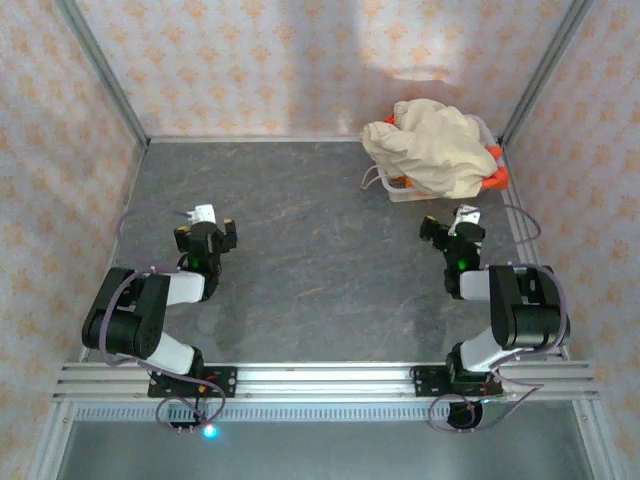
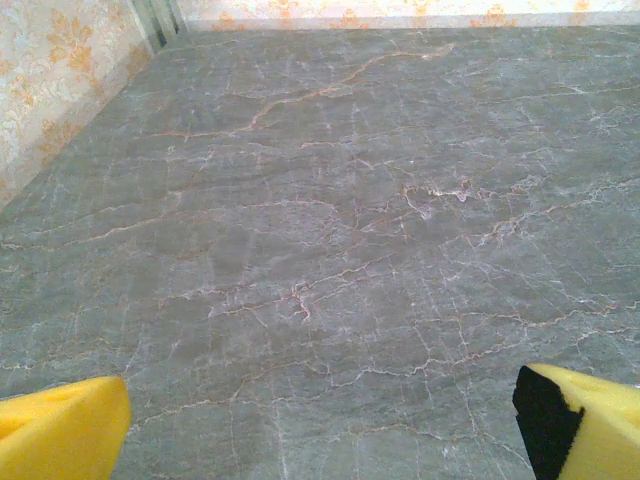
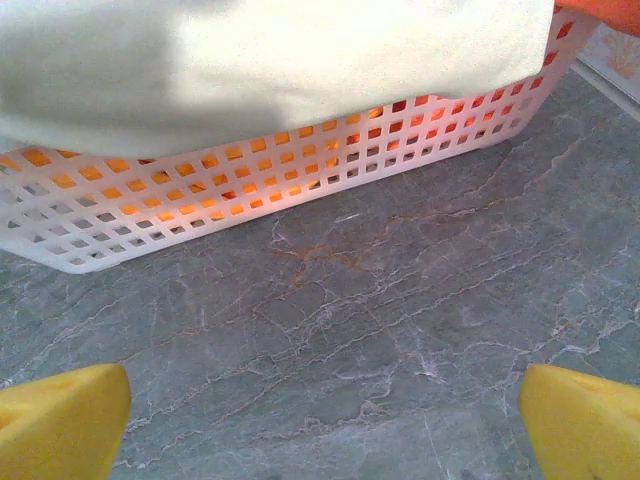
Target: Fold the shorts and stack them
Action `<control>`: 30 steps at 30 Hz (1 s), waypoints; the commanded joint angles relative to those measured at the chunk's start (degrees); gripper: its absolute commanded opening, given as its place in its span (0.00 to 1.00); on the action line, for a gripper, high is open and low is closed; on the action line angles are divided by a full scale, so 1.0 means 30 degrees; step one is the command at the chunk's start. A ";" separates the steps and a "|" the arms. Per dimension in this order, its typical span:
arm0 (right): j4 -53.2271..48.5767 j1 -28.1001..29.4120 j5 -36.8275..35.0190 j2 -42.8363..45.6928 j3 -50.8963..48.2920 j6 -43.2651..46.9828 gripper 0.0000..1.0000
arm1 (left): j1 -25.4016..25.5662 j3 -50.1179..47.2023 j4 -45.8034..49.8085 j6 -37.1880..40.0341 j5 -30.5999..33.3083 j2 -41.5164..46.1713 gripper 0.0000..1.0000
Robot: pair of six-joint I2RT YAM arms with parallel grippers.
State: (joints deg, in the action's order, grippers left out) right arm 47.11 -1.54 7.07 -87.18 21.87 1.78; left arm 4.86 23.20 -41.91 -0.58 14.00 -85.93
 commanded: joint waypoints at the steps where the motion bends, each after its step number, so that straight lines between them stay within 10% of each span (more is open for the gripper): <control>1: -0.0148 0.0133 -0.0244 -0.0158 0.0467 0.0314 0.99 | -0.0129 0.0194 -0.0590 -0.0217 0.0416 0.0079 1.00; 26: 0.0052 0.0133 -0.1058 0.0390 0.0222 -0.0027 0.99 | -0.0127 0.0193 -0.0685 -0.0186 0.0522 0.0119 1.00; 30: -0.3953 0.0215 -0.1355 0.4252 0.0441 -0.0191 1.00 | -0.0117 0.2865 0.6582 -0.1151 0.1999 0.3367 1.00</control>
State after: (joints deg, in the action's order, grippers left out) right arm 41.36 -1.39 5.54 -81.97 21.87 1.67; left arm 4.86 26.00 -32.91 -1.61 15.31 -82.30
